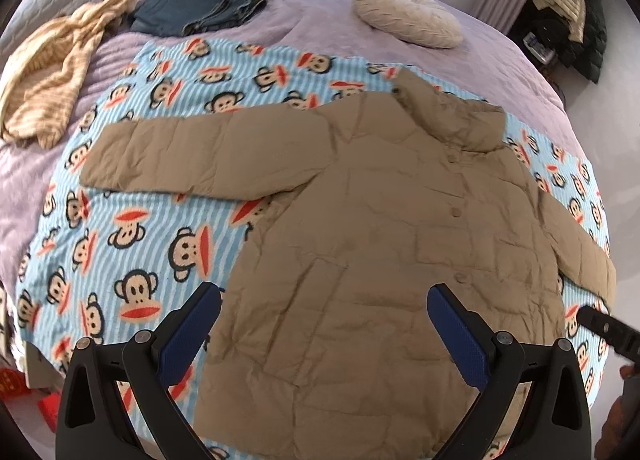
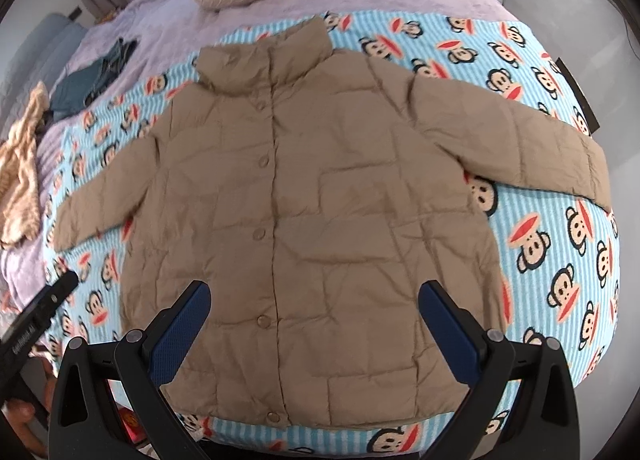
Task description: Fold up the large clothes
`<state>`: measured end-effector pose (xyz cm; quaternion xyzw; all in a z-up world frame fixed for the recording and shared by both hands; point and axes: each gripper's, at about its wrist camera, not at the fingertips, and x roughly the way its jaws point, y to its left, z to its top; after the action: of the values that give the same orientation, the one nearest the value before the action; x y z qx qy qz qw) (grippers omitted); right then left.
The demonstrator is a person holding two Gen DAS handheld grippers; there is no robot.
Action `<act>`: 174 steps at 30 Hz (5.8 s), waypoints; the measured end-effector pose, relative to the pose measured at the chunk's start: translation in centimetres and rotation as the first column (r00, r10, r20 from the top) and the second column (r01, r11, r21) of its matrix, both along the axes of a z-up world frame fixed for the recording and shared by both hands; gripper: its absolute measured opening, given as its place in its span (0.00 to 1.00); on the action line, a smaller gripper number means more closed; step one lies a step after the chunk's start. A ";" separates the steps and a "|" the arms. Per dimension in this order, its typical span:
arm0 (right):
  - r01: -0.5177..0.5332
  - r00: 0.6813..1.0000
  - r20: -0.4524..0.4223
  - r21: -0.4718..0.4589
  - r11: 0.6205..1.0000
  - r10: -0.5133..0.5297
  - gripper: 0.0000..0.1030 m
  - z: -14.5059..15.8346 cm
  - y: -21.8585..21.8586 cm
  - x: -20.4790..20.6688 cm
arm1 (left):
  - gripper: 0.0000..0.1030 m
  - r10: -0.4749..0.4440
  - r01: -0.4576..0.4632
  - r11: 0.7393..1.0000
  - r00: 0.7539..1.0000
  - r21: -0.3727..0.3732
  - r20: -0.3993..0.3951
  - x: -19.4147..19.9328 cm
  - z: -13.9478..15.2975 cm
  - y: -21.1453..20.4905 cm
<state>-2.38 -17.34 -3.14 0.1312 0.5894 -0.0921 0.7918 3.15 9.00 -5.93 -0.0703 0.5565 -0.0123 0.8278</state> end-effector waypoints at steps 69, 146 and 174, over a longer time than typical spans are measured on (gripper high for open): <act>-0.104 0.985 0.171 0.401 0.910 0.037 0.14 -14.3 9.3 14.3 | 0.15 -0.304 0.388 0.912 0.859 -0.136 0.412 14.1 -4.5 -2.6; -0.015 0.979 0.199 0.298 0.954 -0.046 0.76 -12.0 -0.9 10.7 | 0.80 -0.313 0.354 0.931 0.901 -0.092 0.301 9.5 -8.8 -6.1; 0.219 0.921 0.144 0.578 0.786 -0.362 0.58 -17.7 -6.9 15.1 | 0.80 0.019 -0.026 0.999 0.975 0.027 0.219 15.5 -12.3 6.4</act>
<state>12.69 -24.25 -20.86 0.4536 0.4599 -0.0229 0.7630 18.66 15.43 -18.20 -0.0625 0.4611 -0.0023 0.8851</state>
